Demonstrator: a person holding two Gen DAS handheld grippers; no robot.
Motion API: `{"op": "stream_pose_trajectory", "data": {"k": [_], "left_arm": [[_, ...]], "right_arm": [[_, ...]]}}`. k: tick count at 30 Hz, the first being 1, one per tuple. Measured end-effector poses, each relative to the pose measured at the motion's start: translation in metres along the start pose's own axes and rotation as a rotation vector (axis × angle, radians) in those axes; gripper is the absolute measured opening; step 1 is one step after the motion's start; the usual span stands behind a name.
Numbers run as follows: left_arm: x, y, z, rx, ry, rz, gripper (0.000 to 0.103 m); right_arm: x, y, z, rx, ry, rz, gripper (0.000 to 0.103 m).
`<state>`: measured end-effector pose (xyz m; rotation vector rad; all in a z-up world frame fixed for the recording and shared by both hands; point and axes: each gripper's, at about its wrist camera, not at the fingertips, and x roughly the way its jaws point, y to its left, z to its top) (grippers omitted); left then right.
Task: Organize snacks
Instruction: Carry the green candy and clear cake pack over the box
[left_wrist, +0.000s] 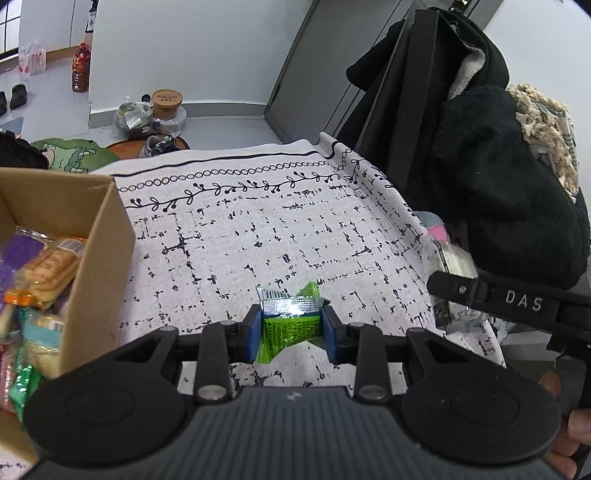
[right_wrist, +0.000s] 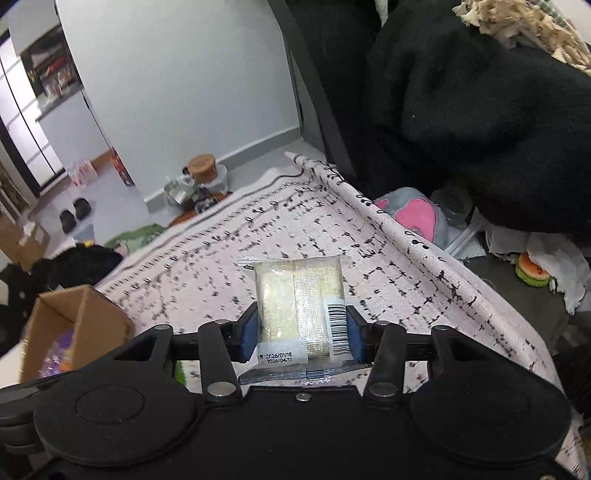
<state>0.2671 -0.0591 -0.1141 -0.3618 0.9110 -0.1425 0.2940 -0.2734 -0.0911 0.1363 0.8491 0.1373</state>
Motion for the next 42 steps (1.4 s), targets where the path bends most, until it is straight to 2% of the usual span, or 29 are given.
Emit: {"op": "stream_pose_trajectory", "data": {"k": [10, 26, 35, 42], "left_arm": [[-0.032, -0.002, 0.002, 0.008, -0.03, 0.028, 0.032], [-0.085, 0.0, 0.0, 0.039, -0.071, 0.066, 0.032], [-0.101, 0.005, -0.003, 0.048, -0.075, 0.074, 0.032], [-0.108, 0.018, -0.005, 0.038, -0.079, 0.086, 0.032]], "right_arm": [[-0.028, 0.01, -0.005, 0.009, -0.068, 0.061, 0.046], [-0.054, 0.012, -0.024, 0.044, -0.086, 0.119, 0.046], [-0.058, 0.019, -0.032, 0.044, -0.084, 0.129, 0.046], [-0.061, 0.027, -0.031, 0.024, -0.123, 0.161, 0.046]]}}
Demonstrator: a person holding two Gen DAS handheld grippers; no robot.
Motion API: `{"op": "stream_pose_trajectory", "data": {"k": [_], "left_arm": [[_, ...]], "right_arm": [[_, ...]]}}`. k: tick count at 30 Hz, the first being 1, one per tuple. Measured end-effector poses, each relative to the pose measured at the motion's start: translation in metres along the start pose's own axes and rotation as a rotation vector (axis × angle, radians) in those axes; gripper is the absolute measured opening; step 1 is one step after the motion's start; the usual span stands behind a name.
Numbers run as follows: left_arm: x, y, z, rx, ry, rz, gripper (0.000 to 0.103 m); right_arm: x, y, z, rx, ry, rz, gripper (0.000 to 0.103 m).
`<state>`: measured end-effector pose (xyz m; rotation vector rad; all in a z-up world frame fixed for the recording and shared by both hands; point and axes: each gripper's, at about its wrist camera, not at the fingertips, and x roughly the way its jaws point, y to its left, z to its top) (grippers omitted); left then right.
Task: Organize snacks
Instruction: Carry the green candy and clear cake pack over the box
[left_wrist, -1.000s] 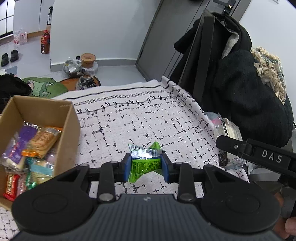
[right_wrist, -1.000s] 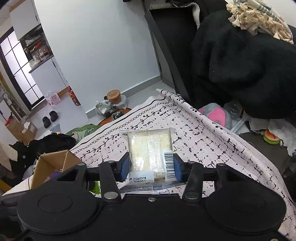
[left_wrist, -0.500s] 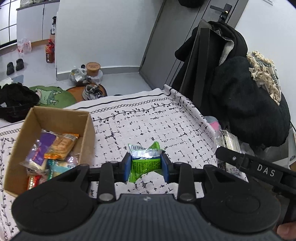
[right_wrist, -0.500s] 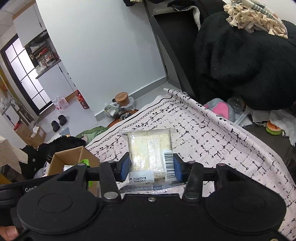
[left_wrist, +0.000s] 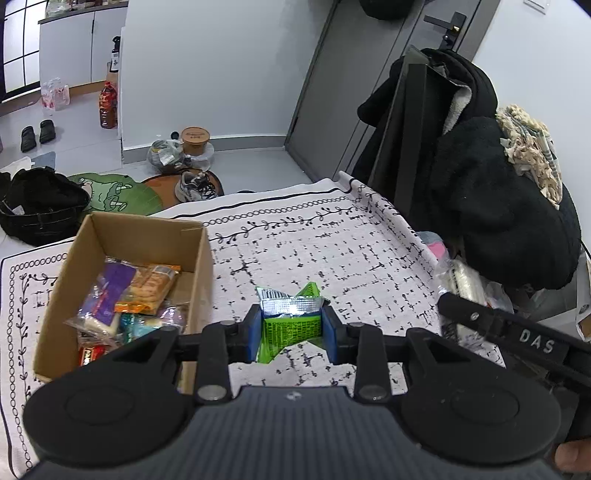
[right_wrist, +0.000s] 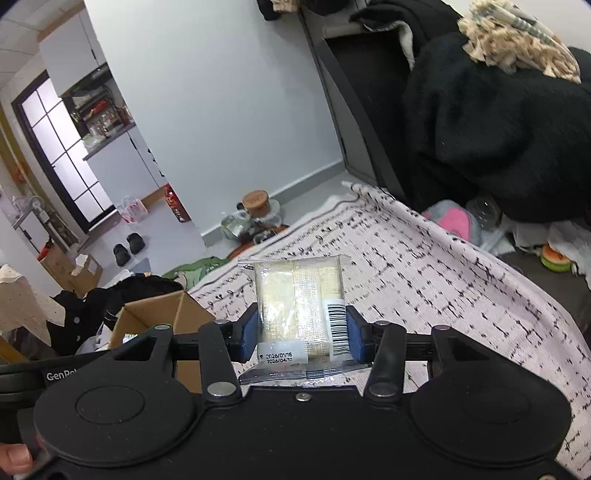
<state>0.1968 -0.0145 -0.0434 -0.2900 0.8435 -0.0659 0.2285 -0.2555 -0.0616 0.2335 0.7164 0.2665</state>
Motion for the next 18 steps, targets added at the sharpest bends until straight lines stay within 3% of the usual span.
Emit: {"op": "stream_pose_trajectory", "data": {"k": [18], "left_arm": [[0.009, 0.084, 0.004, -0.116, 0.014, 0.074, 0.033]], "right_arm": [[0.04, 0.044, -0.011, -0.05, 0.081, 0.027, 0.046]]}}
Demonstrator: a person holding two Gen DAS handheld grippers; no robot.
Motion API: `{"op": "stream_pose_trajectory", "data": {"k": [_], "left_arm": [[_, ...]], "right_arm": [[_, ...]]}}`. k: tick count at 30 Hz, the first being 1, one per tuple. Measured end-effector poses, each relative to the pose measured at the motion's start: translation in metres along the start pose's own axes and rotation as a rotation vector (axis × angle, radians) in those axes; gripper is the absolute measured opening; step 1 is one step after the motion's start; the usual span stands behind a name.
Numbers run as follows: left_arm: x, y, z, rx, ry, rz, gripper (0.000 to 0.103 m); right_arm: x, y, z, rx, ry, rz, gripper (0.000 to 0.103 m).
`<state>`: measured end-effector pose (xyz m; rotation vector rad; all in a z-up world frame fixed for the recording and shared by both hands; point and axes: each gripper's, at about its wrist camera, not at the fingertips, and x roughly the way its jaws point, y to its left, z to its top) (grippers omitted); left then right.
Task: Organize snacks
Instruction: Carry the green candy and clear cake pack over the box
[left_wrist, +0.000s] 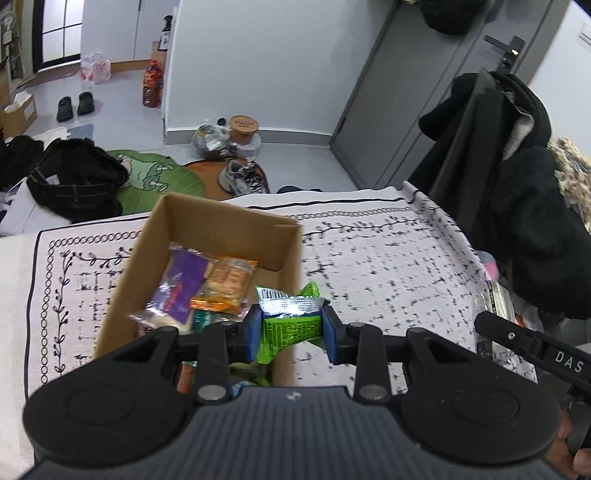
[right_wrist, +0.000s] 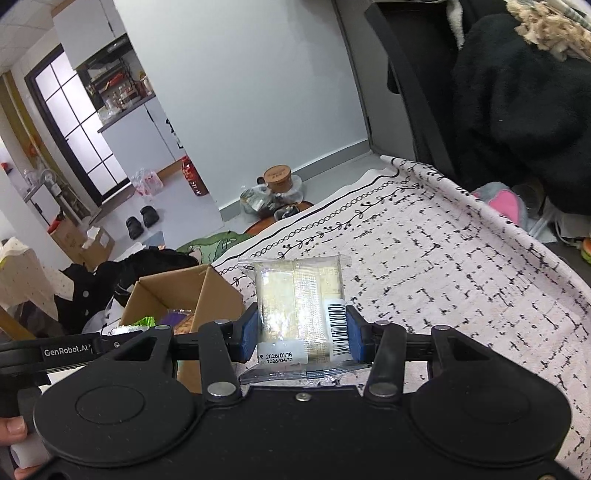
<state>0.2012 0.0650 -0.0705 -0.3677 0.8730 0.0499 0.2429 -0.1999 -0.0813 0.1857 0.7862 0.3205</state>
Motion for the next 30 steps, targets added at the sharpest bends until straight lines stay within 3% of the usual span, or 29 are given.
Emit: {"op": "stream_pose_trajectory", "data": {"k": [7, 11, 22, 30], "left_arm": [[0.012, 0.025, -0.005, -0.044, 0.051, -0.013, 0.033], [0.015, 0.032, -0.007, -0.066, 0.068, -0.016, 0.041], [0.013, 0.056, 0.005, -0.14, 0.02, -0.024, 0.043], [0.016, 0.066, 0.015, -0.141, 0.002, -0.038, 0.054]], "right_arm": [[0.014, 0.019, -0.002, -0.024, 0.019, 0.0, 0.046], [0.022, 0.037, -0.001, -0.041, 0.035, 0.021, 0.046], [0.049, 0.078, 0.005, -0.042, 0.047, 0.057, 0.046], [0.067, 0.093, 0.012, -0.035, 0.047, 0.059, 0.046]]}}
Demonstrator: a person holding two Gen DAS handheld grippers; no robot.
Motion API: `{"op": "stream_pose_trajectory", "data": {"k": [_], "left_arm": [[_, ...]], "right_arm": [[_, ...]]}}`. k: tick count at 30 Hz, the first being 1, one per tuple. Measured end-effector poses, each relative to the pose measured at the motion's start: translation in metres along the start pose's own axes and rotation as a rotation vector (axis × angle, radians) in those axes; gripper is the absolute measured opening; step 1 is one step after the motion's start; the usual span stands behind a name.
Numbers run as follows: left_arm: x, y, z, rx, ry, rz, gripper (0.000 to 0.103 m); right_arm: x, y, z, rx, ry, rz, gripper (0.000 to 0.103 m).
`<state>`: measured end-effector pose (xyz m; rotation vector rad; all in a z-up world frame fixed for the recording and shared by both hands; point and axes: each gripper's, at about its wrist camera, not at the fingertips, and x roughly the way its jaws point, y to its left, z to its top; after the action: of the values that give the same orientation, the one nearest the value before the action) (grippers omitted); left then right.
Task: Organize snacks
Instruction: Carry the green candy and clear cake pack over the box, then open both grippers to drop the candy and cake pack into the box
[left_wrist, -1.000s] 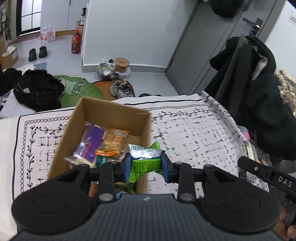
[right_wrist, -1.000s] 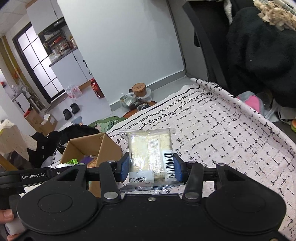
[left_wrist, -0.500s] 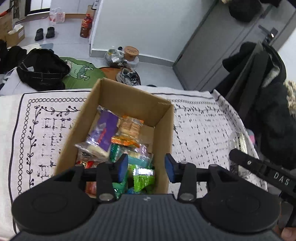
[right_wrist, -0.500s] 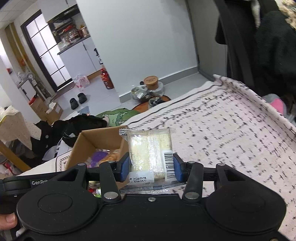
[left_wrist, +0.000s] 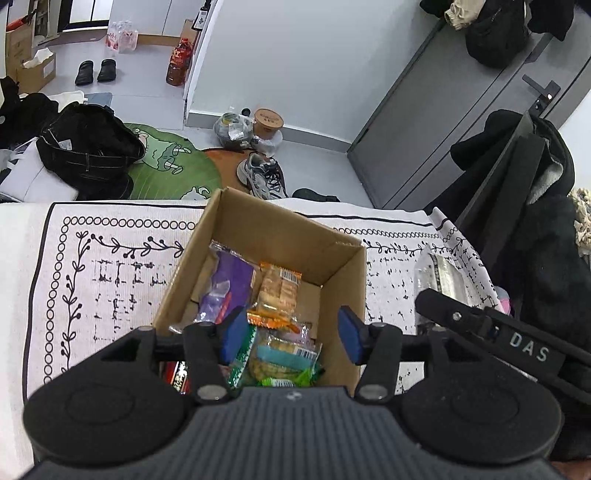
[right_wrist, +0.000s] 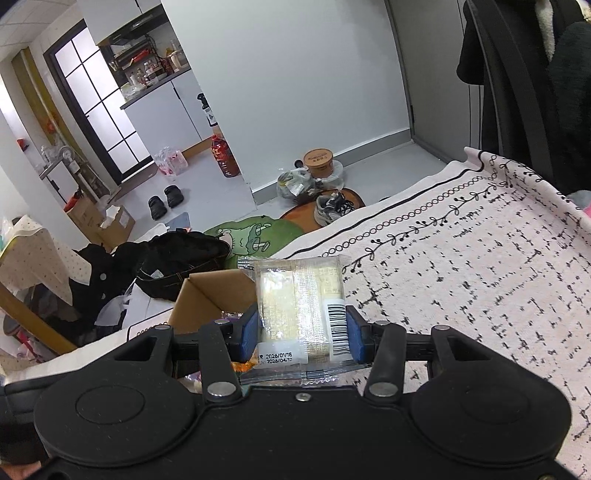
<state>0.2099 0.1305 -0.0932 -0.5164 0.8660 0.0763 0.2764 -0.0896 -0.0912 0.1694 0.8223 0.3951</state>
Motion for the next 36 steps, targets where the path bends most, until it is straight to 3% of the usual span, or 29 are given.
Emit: {"op": "stream_pose_trajectory", "data": {"k": [21, 26, 36], "left_arm": [[-0.003, 0.036, 0.022, -0.075, -0.045, 0.001, 0.056], [-0.005, 0.042, 0.022, -0.091, -0.045, 0.003, 0.056], [-0.011, 0.036, 0.023, -0.084, -0.05, 0.009, 0.057]], "right_arm": [[0.044, 0.034, 0.017, 0.05, 0.03, 0.073, 0.047], [0.04, 0.033, 0.016, 0.047, 0.03, 0.055, 0.065], [0.007, 0.004, 0.005, 0.076, 0.037, -0.006, 0.071]]}}
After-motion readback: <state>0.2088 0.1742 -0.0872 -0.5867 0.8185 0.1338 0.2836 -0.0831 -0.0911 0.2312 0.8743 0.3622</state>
